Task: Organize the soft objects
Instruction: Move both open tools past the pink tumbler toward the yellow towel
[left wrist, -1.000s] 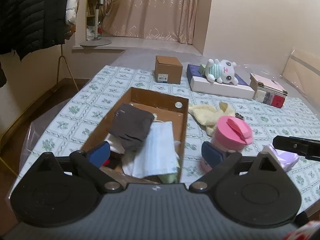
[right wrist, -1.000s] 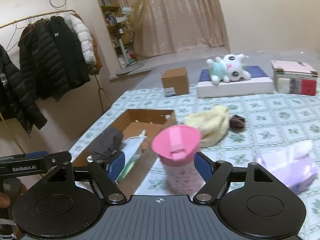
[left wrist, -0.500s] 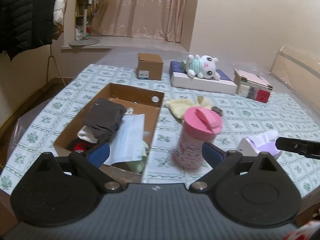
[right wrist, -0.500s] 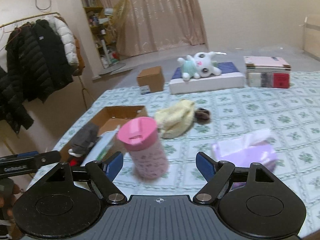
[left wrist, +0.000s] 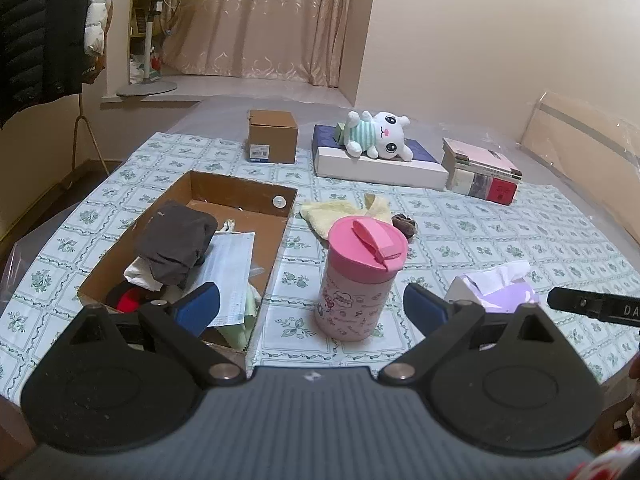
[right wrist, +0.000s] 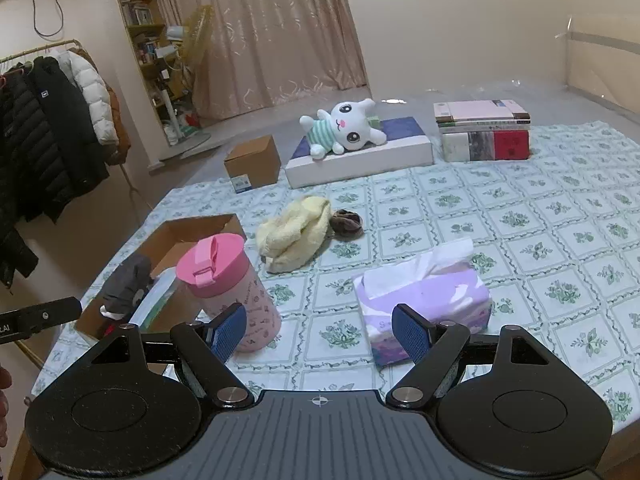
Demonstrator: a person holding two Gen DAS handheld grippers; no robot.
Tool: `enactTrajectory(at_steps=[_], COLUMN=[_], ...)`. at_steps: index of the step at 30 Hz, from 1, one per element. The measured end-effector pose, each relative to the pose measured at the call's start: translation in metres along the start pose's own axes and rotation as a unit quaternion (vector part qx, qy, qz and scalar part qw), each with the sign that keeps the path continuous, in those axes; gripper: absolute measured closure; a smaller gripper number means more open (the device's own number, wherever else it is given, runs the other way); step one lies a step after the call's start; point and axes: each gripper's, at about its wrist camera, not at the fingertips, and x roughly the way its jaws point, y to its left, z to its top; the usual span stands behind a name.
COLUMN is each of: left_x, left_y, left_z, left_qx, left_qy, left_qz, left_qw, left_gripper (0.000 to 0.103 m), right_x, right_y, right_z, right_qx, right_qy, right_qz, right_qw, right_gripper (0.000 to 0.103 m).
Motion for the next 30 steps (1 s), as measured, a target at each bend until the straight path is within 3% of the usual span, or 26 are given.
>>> enactTrajectory(at_steps=[20, 30], left_x=[0.014, 0.049], left_y=[-0.005, -0.007], left_z=[-0.001, 0.053], left_qx=[0.012, 0.08], left_qy=[0.011, 0.024], left_qz=[-0.017, -0.063], left_qw=[0.9997, 0.9945], left_gripper=[0.006, 0.007], right_x=[0.011, 0.036], right_y=[-0.014, -0.024], right_z=[-0.005, 0.022], right_qx=[0.018, -0.023], right_qy=[0.011, 0.01], right_qz=[-0.004, -0.002], right_qw=[1.0, 1.0], right_gripper=[0.023, 0.024])
